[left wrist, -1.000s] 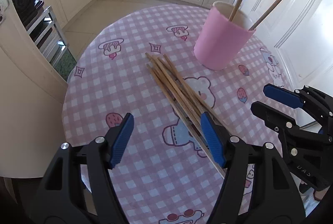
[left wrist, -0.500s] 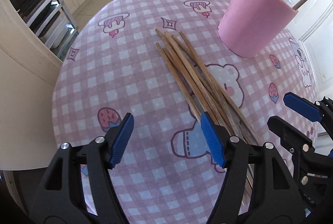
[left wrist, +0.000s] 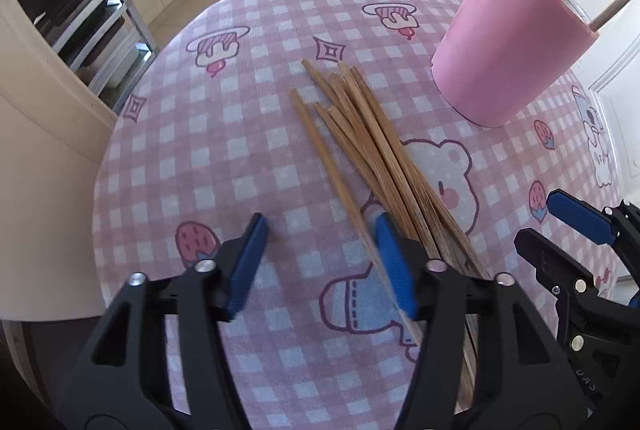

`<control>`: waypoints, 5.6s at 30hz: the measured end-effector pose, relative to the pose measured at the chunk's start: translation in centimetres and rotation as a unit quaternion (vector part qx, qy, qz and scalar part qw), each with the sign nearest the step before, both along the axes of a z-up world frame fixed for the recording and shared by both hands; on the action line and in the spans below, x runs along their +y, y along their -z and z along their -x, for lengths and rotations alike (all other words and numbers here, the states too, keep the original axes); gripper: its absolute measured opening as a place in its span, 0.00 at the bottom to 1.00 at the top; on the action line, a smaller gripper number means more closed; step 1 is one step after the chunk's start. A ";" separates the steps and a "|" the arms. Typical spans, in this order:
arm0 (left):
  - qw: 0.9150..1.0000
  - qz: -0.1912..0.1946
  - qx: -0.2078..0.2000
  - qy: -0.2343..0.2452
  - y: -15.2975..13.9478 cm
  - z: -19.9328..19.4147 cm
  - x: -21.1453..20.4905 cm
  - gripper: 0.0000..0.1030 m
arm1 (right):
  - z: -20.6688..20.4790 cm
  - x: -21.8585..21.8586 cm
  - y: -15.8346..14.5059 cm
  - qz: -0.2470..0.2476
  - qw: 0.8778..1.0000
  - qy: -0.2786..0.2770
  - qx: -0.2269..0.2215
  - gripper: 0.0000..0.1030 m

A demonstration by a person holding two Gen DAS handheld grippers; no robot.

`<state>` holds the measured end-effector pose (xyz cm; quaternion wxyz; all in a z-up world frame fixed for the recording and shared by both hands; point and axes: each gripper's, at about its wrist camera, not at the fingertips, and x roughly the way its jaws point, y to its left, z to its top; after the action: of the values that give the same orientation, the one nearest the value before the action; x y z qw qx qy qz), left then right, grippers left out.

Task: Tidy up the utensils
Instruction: 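Move both tools back down to the chopstick pile, then close the right tool on a chopstick while the left tool grasps another, then raise both chopsticks upright and lower them into the pink cup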

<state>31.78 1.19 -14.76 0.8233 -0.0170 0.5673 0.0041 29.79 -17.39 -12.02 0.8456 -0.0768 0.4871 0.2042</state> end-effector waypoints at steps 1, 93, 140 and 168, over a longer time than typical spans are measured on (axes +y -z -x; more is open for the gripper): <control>1.000 -0.001 -0.001 0.001 -0.1 0.0 0.1 0.42 | -0.1 0.0 0.0 -0.001 1.000 -0.001 0.002 0.38; 0.941 0.071 -0.294 0.152 -19.9 8.6 -4.3 0.06 | 5.0 -2.5 -16.5 -0.091 0.964 0.029 -0.250 0.04; 0.922 0.076 -0.363 0.114 -19.3 0.7 -6.4 0.06 | 0.2 -4.9 -16.4 -0.153 0.913 0.108 -0.362 0.04; 0.925 0.058 -0.354 0.124 -19.1 2.8 -6.1 0.56 | 0.8 -4.6 -17.1 -0.141 0.925 0.100 -0.338 0.05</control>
<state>29.00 -4.92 4.36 0.9620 0.0059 0.2357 -0.1375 29.00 -22.00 5.12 0.9782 0.0276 0.1441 0.1473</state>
